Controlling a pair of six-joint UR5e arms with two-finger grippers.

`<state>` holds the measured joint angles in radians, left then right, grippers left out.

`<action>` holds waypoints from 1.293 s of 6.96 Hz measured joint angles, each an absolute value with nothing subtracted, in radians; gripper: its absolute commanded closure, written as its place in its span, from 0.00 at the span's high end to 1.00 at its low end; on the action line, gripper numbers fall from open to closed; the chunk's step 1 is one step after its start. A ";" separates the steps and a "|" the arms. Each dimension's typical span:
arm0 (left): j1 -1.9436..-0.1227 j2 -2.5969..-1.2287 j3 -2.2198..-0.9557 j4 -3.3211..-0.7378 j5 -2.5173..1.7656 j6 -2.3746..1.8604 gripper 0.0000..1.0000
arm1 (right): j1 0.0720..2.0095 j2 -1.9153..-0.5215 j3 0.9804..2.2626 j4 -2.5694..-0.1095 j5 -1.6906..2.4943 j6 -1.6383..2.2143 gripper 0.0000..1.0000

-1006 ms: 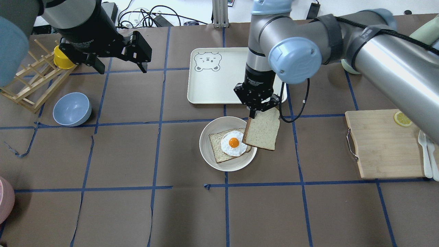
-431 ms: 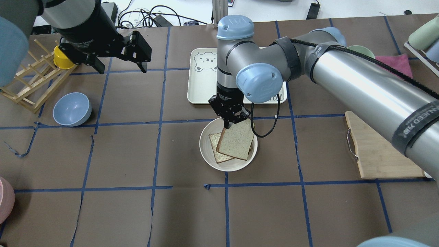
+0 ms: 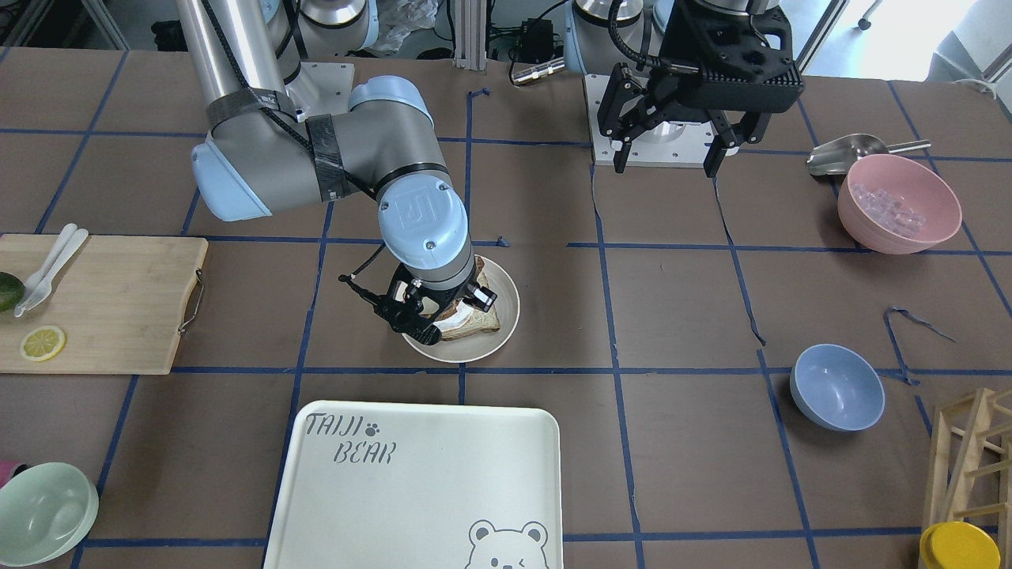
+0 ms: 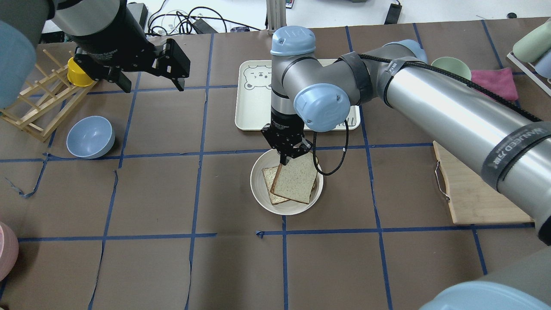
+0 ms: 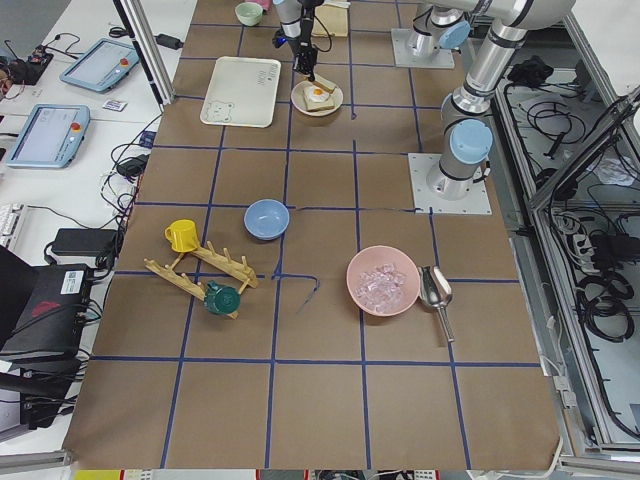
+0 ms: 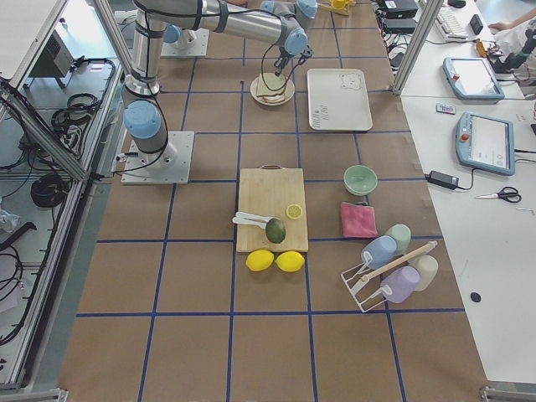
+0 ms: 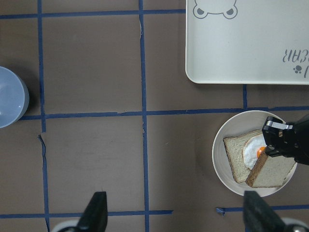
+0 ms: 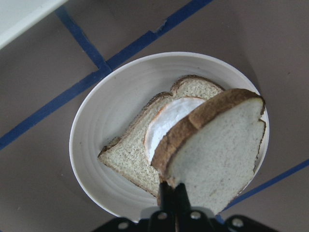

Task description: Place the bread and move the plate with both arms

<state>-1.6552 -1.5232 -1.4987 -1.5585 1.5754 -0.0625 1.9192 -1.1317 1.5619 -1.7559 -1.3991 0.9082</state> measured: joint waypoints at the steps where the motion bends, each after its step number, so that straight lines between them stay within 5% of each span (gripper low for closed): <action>1: -1.655 -1.523 -1.499 -1.559 1.576 -0.062 1.00 | 1.919 -1.130 1.562 -1.764 -1.400 0.908 0.91; 6: -1.655 -1.526 -1.499 -1.555 1.581 -0.052 1.00 | 1.911 -1.148 1.543 -1.800 -1.427 0.884 1.00; 9: -1.657 -1.535 -1.498 -1.540 1.581 -0.053 1.00 | 1.893 -1.287 1.545 -1.782 -1.516 0.627 1.00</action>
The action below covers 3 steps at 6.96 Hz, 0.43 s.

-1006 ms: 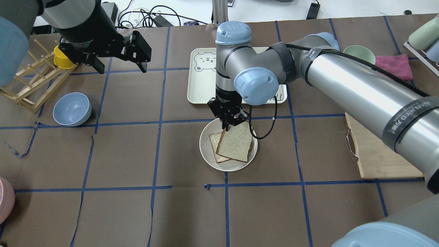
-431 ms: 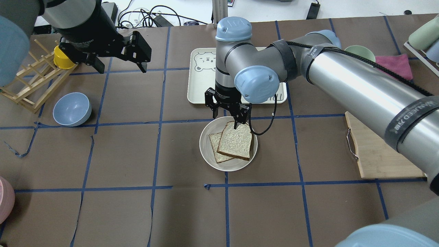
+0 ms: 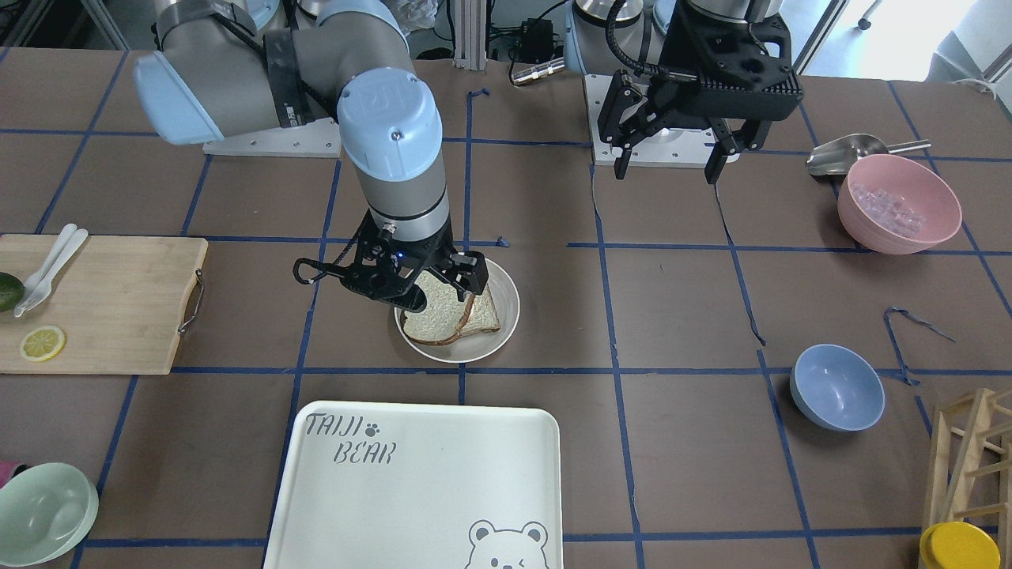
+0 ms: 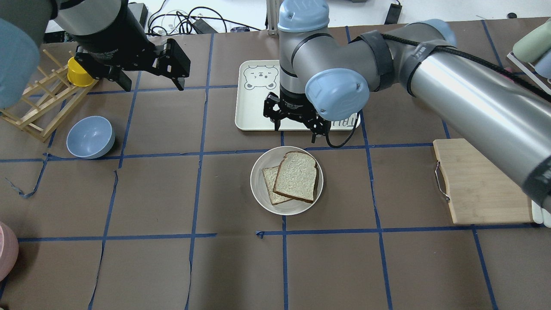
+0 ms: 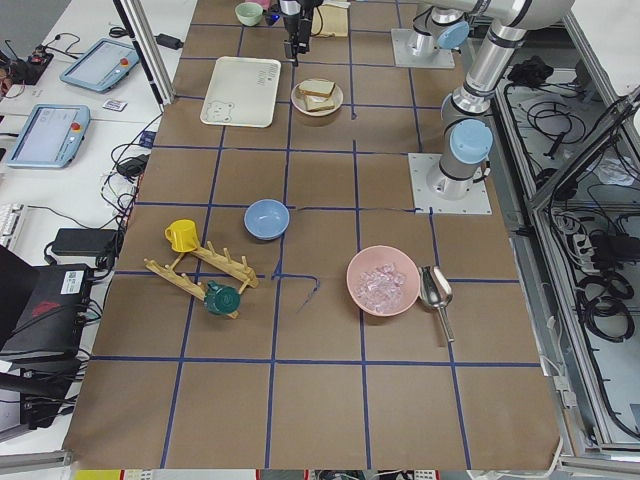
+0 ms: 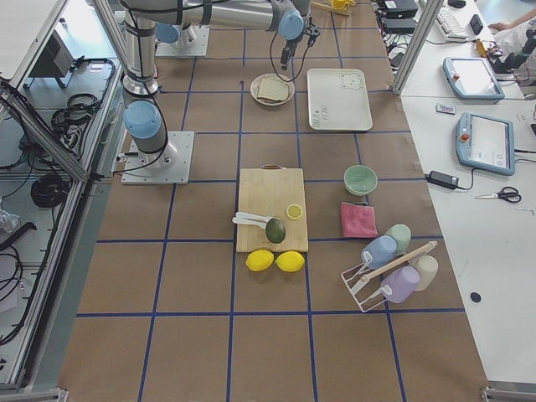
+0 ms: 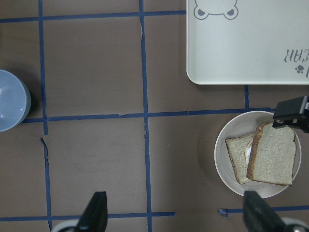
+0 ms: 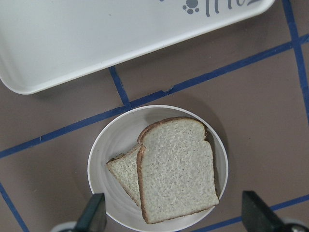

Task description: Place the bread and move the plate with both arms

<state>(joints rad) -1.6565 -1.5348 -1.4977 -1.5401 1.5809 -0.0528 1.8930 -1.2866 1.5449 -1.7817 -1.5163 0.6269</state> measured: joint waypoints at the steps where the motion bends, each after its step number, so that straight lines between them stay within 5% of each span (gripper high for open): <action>1: -1.658 -1.538 -1.496 -1.534 1.581 -0.055 1.00 | 1.879 -1.333 1.545 -1.753 -1.537 0.522 1.00; 3: -1.658 -1.539 -1.491 -1.530 1.582 -0.059 1.00 | 1.803 -1.409 1.545 -1.665 -1.564 0.304 1.00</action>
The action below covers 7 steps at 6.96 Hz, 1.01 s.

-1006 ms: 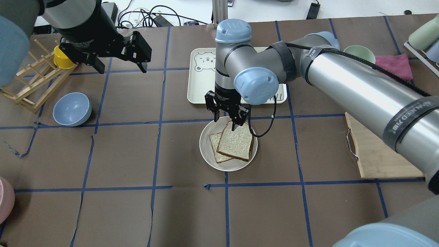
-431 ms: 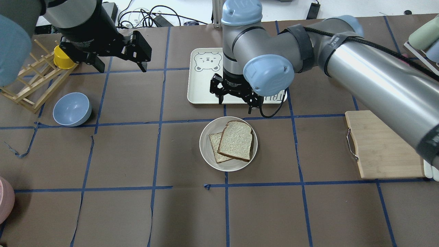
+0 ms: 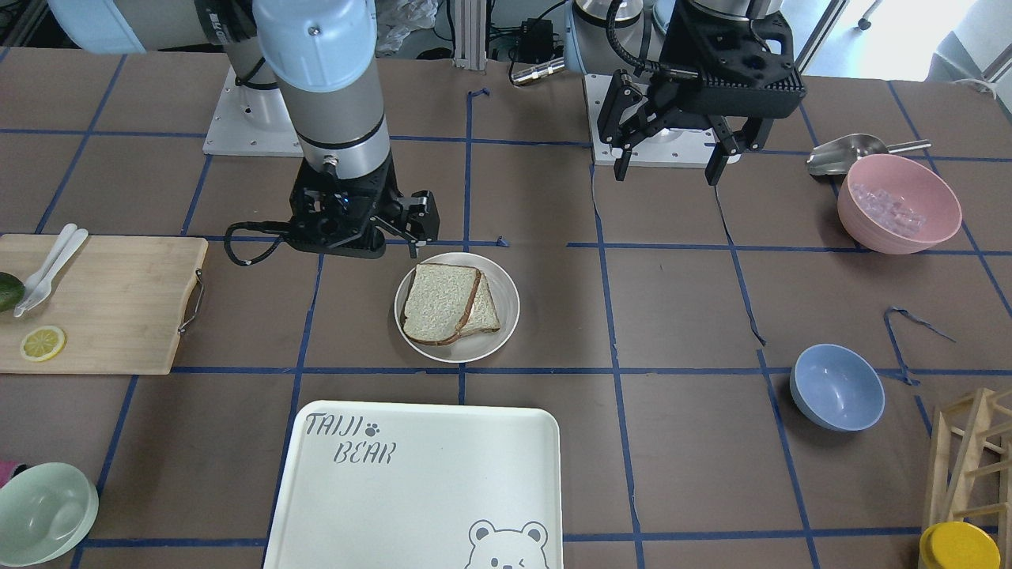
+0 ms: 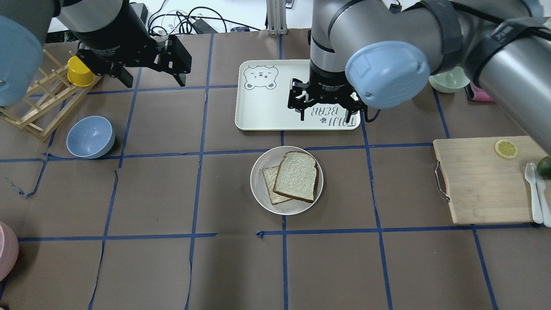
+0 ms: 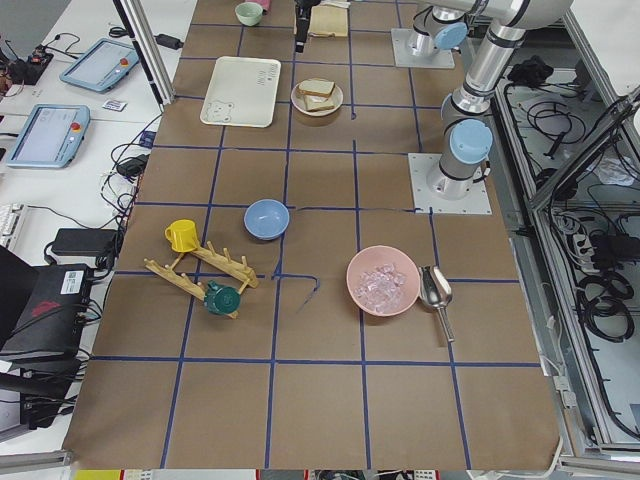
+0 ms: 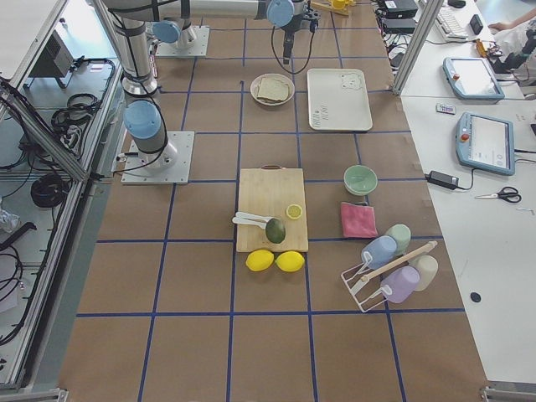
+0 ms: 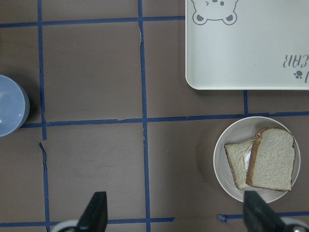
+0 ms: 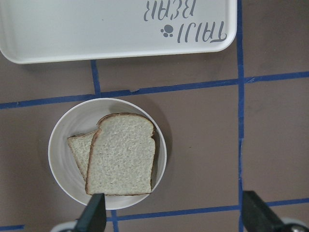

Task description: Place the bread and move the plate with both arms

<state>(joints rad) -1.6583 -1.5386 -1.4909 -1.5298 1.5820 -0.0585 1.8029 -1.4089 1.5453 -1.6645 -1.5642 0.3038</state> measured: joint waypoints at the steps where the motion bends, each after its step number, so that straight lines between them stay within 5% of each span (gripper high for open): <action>1: -1.658 -1.543 -1.488 -1.532 1.583 -0.061 1.00 | 1.752 -1.430 1.545 -1.642 -1.566 0.220 1.00; 7: -1.660 -1.538 -1.493 -1.557 1.583 -0.069 1.00 | 1.626 -1.481 1.536 -1.597 -1.576 0.060 1.00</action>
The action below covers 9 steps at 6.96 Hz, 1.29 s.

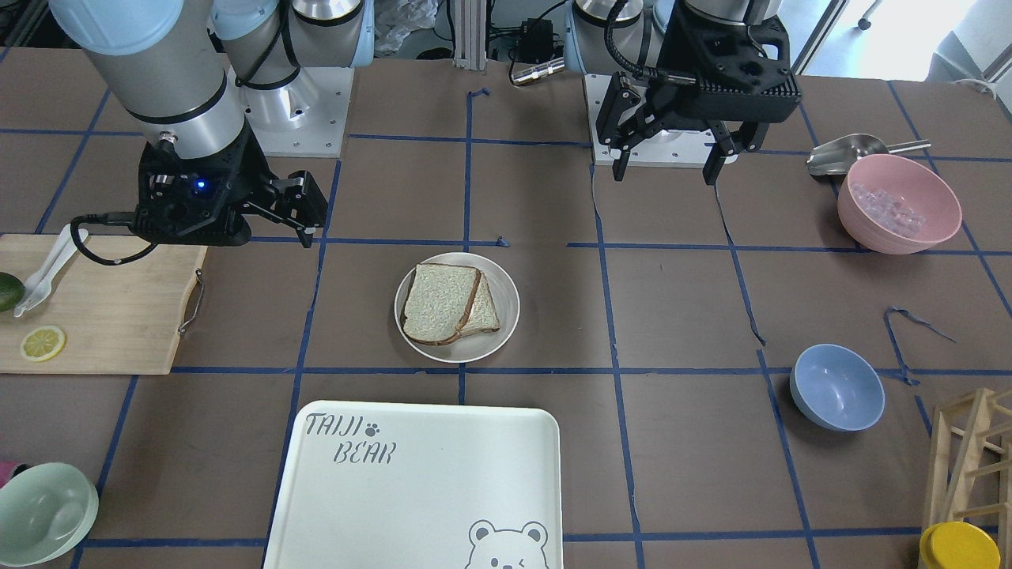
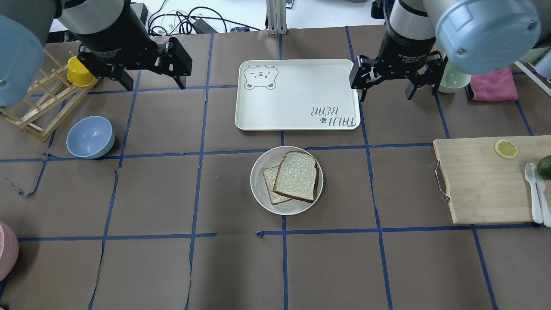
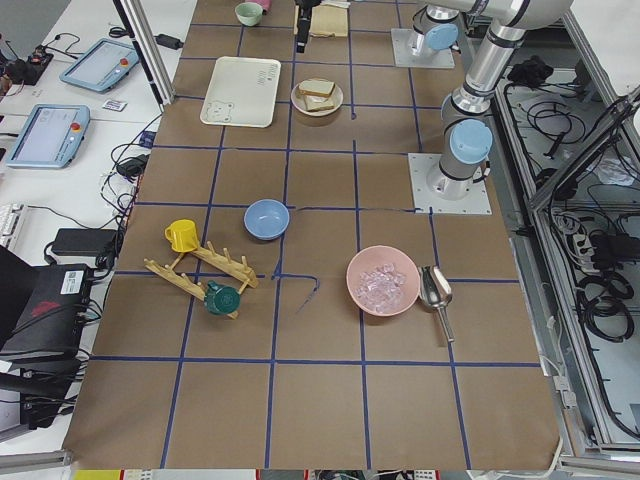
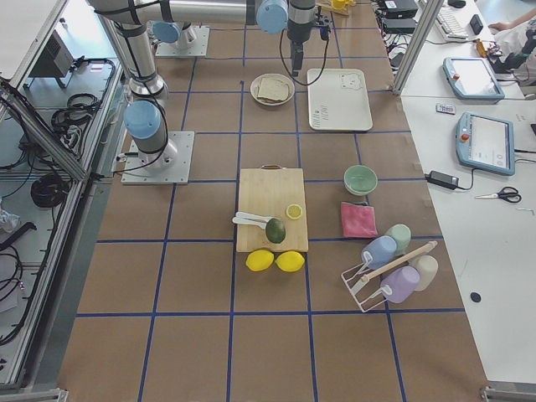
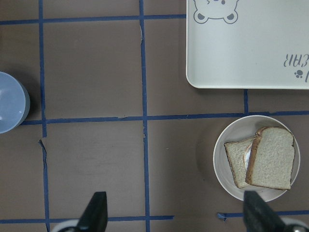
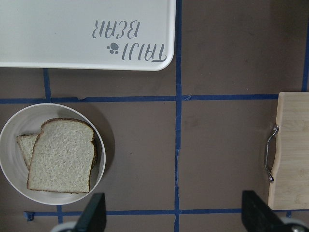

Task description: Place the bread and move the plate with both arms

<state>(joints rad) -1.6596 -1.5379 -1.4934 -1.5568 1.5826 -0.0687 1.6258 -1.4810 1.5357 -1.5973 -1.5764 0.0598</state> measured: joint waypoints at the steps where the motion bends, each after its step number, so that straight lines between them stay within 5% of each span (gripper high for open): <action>1: -1.660 -1.539 -1.489 -1.578 1.583 -0.077 1.00 | 1.625 -1.501 1.536 -1.588 -1.578 0.060 1.00; 9: -1.664 -1.543 -1.480 -1.601 1.572 -0.089 1.00 | 1.615 -1.541 1.533 -1.568 -1.573 -0.079 1.00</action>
